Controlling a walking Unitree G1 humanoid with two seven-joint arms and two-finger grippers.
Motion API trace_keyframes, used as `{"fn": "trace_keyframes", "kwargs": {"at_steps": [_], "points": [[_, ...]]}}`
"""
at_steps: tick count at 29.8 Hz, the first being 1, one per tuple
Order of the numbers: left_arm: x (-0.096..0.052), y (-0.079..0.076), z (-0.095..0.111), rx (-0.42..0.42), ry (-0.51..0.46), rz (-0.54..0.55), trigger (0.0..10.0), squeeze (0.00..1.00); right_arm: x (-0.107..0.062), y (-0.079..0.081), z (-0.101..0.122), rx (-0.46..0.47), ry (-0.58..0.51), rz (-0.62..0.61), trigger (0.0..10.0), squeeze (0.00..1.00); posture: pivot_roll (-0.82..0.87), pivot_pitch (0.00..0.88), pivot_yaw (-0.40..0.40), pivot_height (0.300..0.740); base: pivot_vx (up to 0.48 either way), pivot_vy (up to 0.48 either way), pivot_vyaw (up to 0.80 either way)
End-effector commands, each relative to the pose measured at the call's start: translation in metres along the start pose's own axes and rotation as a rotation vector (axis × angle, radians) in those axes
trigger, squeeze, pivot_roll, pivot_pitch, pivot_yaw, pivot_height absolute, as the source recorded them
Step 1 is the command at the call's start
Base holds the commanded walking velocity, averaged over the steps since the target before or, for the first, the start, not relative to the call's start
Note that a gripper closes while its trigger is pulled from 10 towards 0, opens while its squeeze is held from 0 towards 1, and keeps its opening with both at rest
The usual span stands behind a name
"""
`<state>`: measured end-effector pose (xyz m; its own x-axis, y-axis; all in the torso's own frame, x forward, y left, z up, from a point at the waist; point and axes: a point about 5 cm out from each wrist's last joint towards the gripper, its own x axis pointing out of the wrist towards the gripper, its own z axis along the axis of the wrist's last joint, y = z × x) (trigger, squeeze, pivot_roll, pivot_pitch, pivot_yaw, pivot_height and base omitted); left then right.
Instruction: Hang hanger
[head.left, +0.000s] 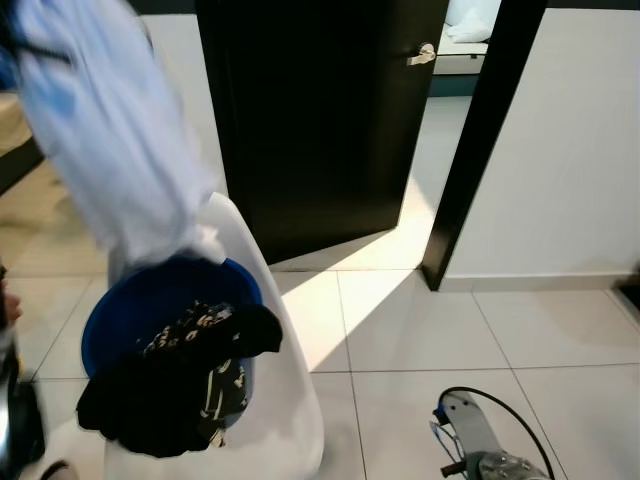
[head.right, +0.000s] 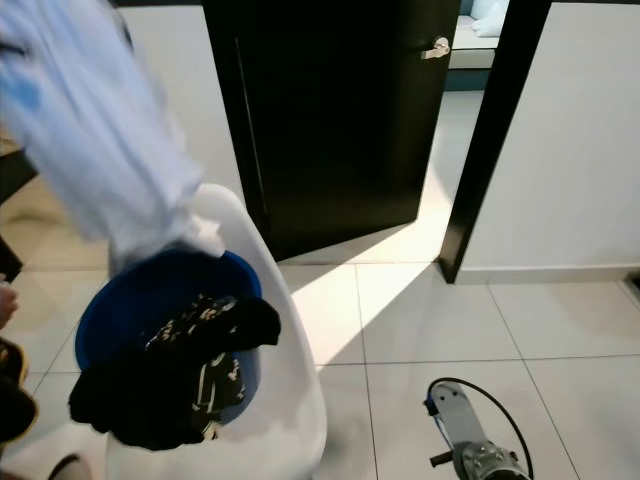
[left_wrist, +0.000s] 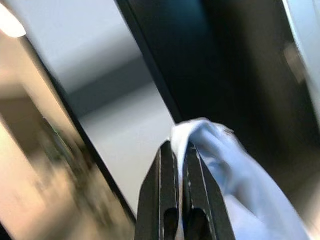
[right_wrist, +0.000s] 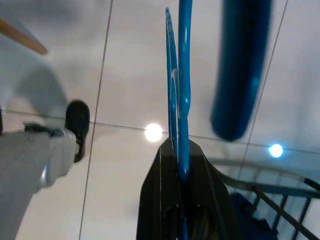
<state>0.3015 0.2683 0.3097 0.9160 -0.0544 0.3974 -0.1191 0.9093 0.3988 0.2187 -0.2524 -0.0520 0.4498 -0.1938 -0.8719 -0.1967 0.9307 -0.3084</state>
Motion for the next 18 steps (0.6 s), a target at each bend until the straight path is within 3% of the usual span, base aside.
{"fn": "trace_keyframes", "kwargs": {"at_steps": [1,2,3,4,5,6,8,10,11,12,13,14,16,18], "points": [[-0.009,-0.011,-0.017,-0.014,0.075,-0.032,0.0,0.00,0.000,0.002,0.002,0.007,-0.006,0.003,10.0,0.00,0.00,0.000,0.024,0.740,0.000,0.000,0.00],[-0.017,-0.016,-0.029,-0.032,0.117,-0.034,0.0,0.00,0.000,0.002,0.002,0.008,-0.006,0.003,10.0,0.00,0.00,0.000,0.024,0.740,0.000,0.000,0.00],[-0.033,-0.022,-0.051,-0.100,0.209,-0.001,0.0,0.00,0.000,0.002,0.002,0.008,-0.006,0.003,10.0,0.00,0.01,0.000,0.024,0.740,0.000,0.000,0.00],[-0.033,-0.022,-0.051,-0.100,0.209,-0.001,0.0,0.00,0.000,0.002,0.002,0.008,-0.006,0.003,10.0,0.00,0.01,0.000,0.024,0.740,0.000,0.000,0.00],[-0.057,-0.030,-0.077,-0.139,0.344,0.041,0.0,0.00,0.000,0.001,0.002,0.007,-0.007,0.004,10.0,0.00,0.02,0.000,0.025,0.740,0.000,0.000,0.00],[-0.093,-0.042,-0.106,-0.154,0.511,0.071,0.0,0.00,0.000,0.001,0.003,0.004,-0.008,0.006,10.0,0.00,0.02,0.000,0.024,0.740,0.000,0.000,0.00],[-0.093,-0.042,-0.106,-0.154,0.511,0.071,0.0,0.00,0.000,0.001,0.003,0.004,-0.008,0.006,10.0,0.00,0.02,0.000,0.024,0.740,0.000,0.000,0.00],[-0.125,-0.056,-0.117,-0.194,0.626,0.094,0.0,0.00,0.000,0.001,0.003,0.001,-0.008,0.008,10.0,0.00,0.03,0.000,0.026,0.740,0.000,0.000,0.00],[-0.125,-0.056,-0.117,-0.194,0.626,0.094,0.0,0.00,0.000,0.001,0.003,0.001,-0.008,0.008,10.0,0.00,0.03,0.000,0.026,0.740,0.000,0.000,0.00],[-0.139,-0.063,-0.117,-0.226,0.662,0.104,0.0,0.00,0.000,0.001,0.003,0.000,-0.008,0.008,10.0,0.00,0.04,0.000,0.026,0.740,0.000,0.000,0.00],[-0.139,-0.063,-0.117,-0.226,0.662,0.104,0.0,0.00,0.000,0.001,0.003,0.000,-0.008,0.008,10.0,0.00,0.04,0.000,0.026,0.740,0.000,0.000,0.00],[-0.150,-0.067,-0.116,-0.243,0.685,0.126,0.0,0.00,0.000,0.001,0.003,-0.002,-0.008,0.009,10.0,0.00,0.04,0.000,0.026,0.740,0.000,0.000,0.00],[-0.156,-0.068,-0.114,-0.250,0.692,0.139,0.0,0.00,0.000,0.001,0.003,-0.003,-0.008,0.010,10.0,0.00,0.04,0.000,0.026,0.740,0.000,0.000,0.00],[-0.154,-0.065,-0.096,-0.360,0.578,0.162,0.0,0.00,0.000,0.001,0.003,-0.009,-0.007,0.012,10.0,0.00,0.05,0.000,0.026,0.740,0.000,0.000,0.00]]}}
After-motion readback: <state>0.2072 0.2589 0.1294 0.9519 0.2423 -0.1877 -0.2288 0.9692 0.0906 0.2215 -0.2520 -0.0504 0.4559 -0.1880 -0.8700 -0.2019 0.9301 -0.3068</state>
